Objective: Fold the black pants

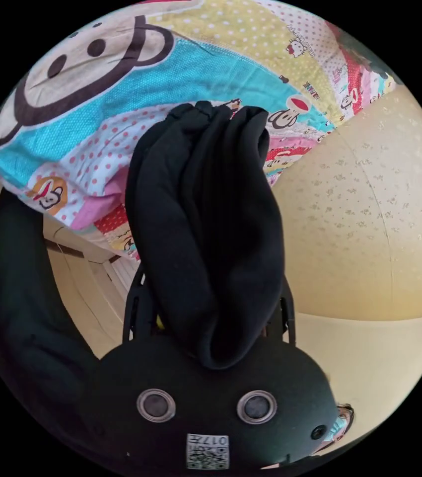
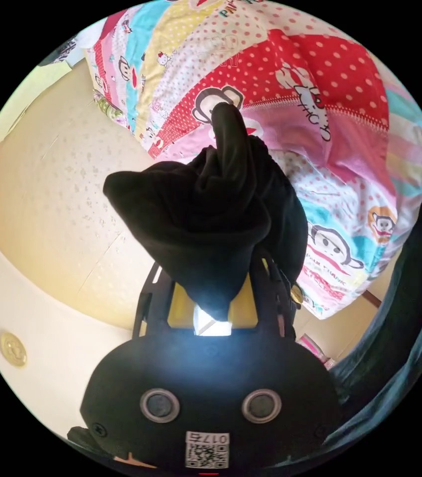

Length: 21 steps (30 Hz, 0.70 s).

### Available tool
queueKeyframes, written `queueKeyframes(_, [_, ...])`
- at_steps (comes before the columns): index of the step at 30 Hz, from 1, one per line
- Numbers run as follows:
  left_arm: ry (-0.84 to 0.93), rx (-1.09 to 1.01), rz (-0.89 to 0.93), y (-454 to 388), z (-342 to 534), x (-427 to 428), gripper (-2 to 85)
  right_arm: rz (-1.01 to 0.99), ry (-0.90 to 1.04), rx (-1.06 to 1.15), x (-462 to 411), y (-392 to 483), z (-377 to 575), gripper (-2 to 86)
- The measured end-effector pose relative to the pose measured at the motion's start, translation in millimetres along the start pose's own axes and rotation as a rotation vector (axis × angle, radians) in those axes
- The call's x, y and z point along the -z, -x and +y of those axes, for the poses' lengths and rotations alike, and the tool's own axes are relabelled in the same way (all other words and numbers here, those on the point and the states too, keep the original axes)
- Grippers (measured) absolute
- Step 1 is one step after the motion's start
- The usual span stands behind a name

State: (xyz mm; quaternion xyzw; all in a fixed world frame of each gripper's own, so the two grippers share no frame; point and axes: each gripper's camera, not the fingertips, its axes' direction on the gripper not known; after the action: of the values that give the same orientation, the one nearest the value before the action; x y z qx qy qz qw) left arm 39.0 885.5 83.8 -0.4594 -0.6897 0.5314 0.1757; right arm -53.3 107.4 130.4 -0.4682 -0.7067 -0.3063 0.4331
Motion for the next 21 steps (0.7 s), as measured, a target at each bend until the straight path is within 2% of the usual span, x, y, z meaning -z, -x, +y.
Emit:
queueKeyframes(3, [0.002, -0.005, -0.047, 7.5, 37.2, -2.0, 18.2, 0.052, 0.049, -0.028, 22.3, -5.0, 27.6, 10.9])
queueKeyframes(8, [0.007, 0.102, -0.064, 38.4, 82.1, -44.3, 17.4, 0.080, 0.090, -0.063, 68.7, -3.0, 37.1, 10.6])
queueKeyframes(13, [0.166, -0.020, -0.169, 22.3, 109.1, -183.7, 16.5, -0.073, 0.072, 0.016, 114.3, 46.3, 19.6, 10.5])
queueKeyframes(17, [0.348, -0.225, -0.178, -12.2, 144.7, -314.2, 15.9, -0.229, 0.105, 0.285, 152.4, 148.8, 6.8, 10.5])
queueKeyframes(19, [0.483, -0.392, -0.154, -34.2, 178.4, -402.7, 15.4, -0.293, 0.122, 0.412, 171.4, 192.6, 5.5, 10.6])
queueKeyframes(21, [0.557, -0.497, -0.124, -40.2, 199.7, -460.7, 15.0, -0.309, 0.128, 0.530, 192.1, 230.4, 3.3, 10.6])
